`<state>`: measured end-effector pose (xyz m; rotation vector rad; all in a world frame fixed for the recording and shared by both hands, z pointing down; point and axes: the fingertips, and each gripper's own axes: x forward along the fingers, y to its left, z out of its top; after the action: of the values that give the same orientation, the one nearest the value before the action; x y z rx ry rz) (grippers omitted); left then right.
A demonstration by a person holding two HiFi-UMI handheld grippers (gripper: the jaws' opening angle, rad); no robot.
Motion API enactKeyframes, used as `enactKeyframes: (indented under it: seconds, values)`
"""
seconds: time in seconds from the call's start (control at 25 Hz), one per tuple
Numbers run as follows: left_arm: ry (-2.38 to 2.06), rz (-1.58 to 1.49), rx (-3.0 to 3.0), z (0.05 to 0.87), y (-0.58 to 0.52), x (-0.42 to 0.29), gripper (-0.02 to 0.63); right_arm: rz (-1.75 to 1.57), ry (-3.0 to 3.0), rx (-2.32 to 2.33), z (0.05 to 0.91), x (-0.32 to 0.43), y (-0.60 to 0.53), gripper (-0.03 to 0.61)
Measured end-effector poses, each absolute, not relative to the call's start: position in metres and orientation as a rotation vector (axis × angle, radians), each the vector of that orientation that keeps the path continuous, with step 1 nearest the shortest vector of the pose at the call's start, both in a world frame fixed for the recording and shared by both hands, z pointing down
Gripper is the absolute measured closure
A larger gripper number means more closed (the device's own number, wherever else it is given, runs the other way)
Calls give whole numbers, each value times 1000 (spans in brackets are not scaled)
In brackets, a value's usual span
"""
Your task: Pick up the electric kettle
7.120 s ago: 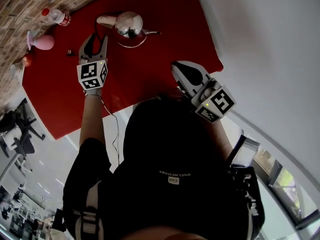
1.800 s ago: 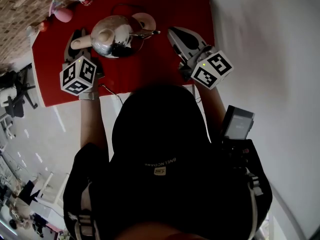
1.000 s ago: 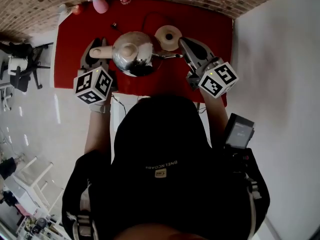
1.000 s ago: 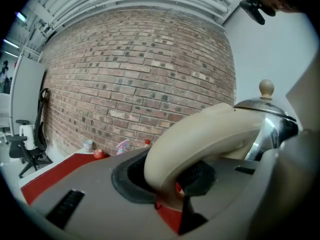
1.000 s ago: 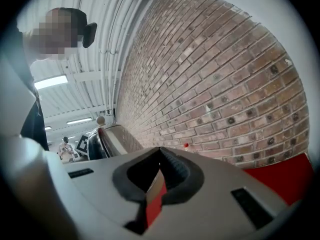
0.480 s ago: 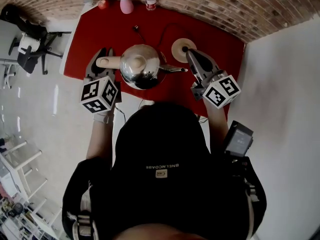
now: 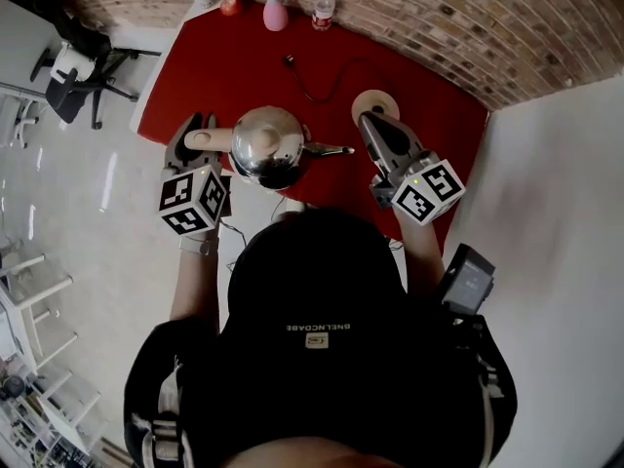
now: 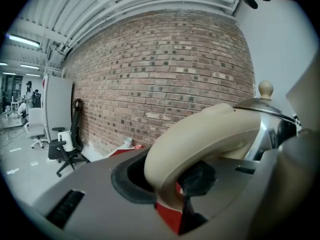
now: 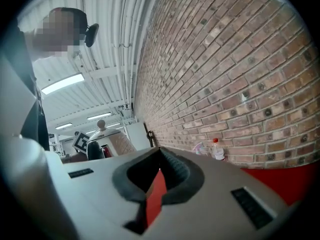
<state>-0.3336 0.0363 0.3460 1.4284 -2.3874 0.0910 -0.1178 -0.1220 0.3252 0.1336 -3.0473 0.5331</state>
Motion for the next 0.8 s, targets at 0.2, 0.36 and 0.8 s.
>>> enactKeyframes:
  seconds: [0.2, 0.36, 0.8]
  values:
    - [-2388, 52, 1376, 349, 59, -352, 520, 528, -3050, 101, 320, -133, -112, 577]
    - [-2395, 32, 1347, 351, 66, -365, 520, 498, -3040, 78, 321, -141, -110, 577]
    - [-2395, 12, 1327, 357, 63, -368, 520, 416, -3019, 70, 329, -153, -114, 577]
